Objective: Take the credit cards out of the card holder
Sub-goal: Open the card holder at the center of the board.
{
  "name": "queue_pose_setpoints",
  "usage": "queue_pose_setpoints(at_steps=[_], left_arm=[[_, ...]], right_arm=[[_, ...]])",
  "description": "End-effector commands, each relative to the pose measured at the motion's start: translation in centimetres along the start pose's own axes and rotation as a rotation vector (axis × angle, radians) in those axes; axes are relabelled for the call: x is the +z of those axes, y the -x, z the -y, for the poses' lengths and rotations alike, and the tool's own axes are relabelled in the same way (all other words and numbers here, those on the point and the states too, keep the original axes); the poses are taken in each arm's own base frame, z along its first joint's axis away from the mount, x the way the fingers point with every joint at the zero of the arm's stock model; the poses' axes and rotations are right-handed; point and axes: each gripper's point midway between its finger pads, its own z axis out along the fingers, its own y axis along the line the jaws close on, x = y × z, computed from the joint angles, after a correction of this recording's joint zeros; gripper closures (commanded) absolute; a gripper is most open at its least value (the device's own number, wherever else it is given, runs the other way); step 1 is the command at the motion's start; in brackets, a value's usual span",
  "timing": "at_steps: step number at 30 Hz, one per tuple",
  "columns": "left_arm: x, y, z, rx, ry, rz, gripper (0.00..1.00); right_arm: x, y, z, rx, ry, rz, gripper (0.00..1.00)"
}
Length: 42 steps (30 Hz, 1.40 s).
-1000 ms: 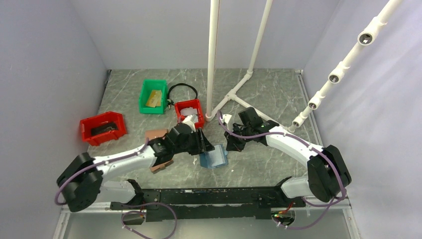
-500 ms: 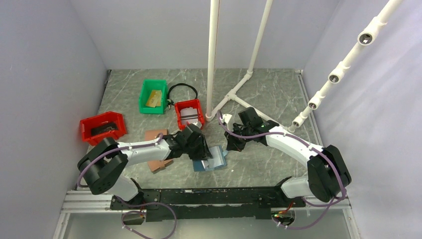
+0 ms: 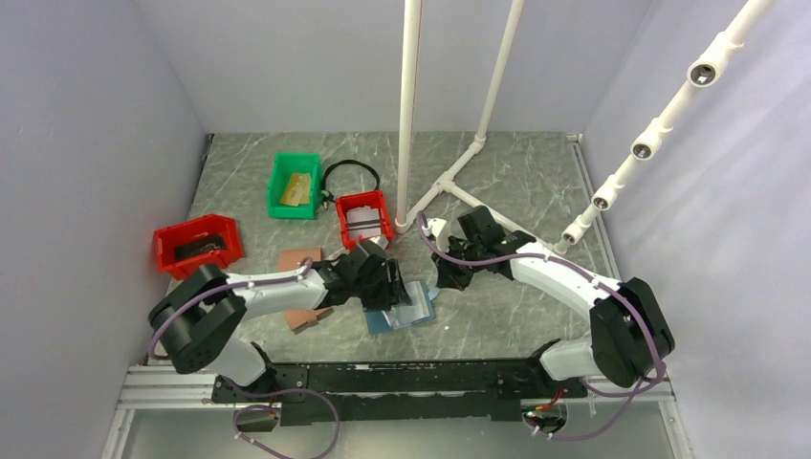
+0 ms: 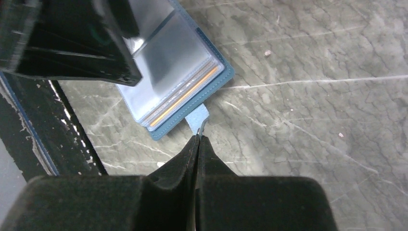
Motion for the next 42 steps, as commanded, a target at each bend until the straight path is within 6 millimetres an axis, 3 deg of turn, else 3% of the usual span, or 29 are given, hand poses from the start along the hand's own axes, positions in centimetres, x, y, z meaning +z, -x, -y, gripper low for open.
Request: queue_pose_setpoints(at_steps=[1, 8, 14, 18, 24, 27, 31, 35, 42], left_arm=[[-2.1, 1.3, -0.5, 0.024, -0.005, 0.105, 0.33], [-5.1, 3.2, 0.3, 0.001, -0.078, 0.223, 0.29], [-8.2, 4.7, 4.0, 0.005, -0.323, 0.351, 0.12], [-8.5, 4.7, 5.6, 0.008, -0.378, 0.328, 0.12], [-6.5, 4.8, 7.6, 0.007, -0.389, 0.257, 0.21], [-3.7, 4.3, 6.7, -0.035, -0.274, 0.181, 0.28], [-1.0, 2.9, 4.4, -0.052, -0.002, 0.108, 0.28], [-0.2, 2.6, 2.7, -0.051, 0.212, 0.109, 0.26], [0.9, 1.1, 2.0, -0.076, 0.288, 0.087, 0.25]], right_arm=[[-0.3, 1.7, 1.7, -0.006, -0.088, 0.030, 1.00], [-0.4, 1.8, 1.3, -0.013, -0.068, 0.040, 1.00], [-0.4, 1.9, 1.1, -0.014, -0.059, 0.042, 1.00], [-0.4, 2.0, 1.0, -0.014, -0.054, 0.044, 1.00], [-0.4, 1.9, 1.0, -0.013, -0.052, 0.043, 1.00], [-0.4, 1.9, 1.1, -0.013, -0.055, 0.042, 1.00], [-0.3, 1.9, 1.1, -0.012, -0.055, 0.041, 1.00], [-0.4, 2.0, 1.0, -0.012, -0.054, 0.042, 1.00], [-0.4, 2.0, 1.1, -0.010, -0.061, 0.045, 1.00]])
